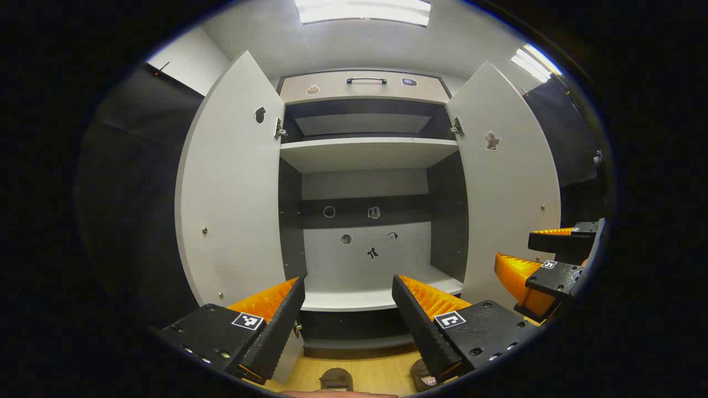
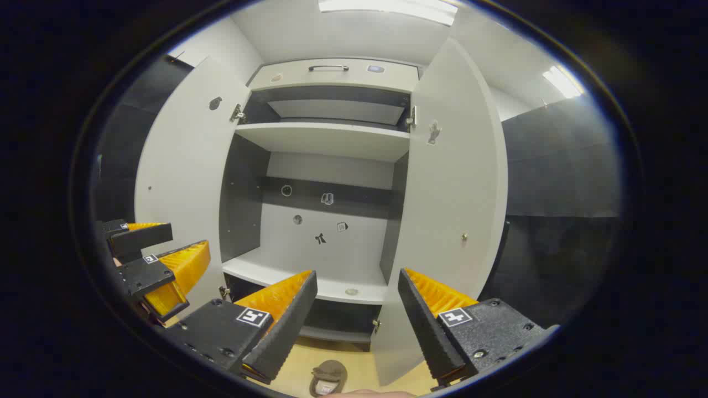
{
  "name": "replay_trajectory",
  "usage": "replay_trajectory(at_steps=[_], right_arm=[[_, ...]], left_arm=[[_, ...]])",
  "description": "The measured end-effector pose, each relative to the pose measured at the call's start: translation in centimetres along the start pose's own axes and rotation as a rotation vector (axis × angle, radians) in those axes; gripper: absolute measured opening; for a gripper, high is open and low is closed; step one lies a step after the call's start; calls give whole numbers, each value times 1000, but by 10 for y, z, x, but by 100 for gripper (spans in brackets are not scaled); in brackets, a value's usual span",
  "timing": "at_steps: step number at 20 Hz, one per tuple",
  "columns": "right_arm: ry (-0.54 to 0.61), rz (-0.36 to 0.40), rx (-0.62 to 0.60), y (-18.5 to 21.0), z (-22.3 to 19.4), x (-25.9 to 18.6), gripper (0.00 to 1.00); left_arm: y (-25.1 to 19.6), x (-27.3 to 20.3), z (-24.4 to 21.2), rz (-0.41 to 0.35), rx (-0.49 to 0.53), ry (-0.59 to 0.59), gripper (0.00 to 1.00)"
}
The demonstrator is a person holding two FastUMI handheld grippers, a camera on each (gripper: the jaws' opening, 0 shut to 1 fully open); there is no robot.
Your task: Grab one shoe with the right hand and put it into the shoe cabinet, grab the other shoe with the left hand and put it into the shoe cabinet; then close the right door with the right hand and the left door with the left hand.
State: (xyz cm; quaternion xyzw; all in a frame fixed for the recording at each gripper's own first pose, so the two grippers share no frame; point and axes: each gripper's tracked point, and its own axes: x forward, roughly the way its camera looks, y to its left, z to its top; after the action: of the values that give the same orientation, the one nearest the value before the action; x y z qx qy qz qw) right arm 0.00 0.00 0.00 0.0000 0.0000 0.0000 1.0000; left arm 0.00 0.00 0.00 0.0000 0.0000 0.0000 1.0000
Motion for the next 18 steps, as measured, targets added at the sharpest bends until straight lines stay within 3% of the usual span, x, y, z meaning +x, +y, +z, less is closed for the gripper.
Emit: replay_trajectory(at_steps=[18], right_arm=[[-1, -1, -3, -1, 0, 3, 96]], left_arm=[[-3, 6, 2, -2, 18, -18, 96]])
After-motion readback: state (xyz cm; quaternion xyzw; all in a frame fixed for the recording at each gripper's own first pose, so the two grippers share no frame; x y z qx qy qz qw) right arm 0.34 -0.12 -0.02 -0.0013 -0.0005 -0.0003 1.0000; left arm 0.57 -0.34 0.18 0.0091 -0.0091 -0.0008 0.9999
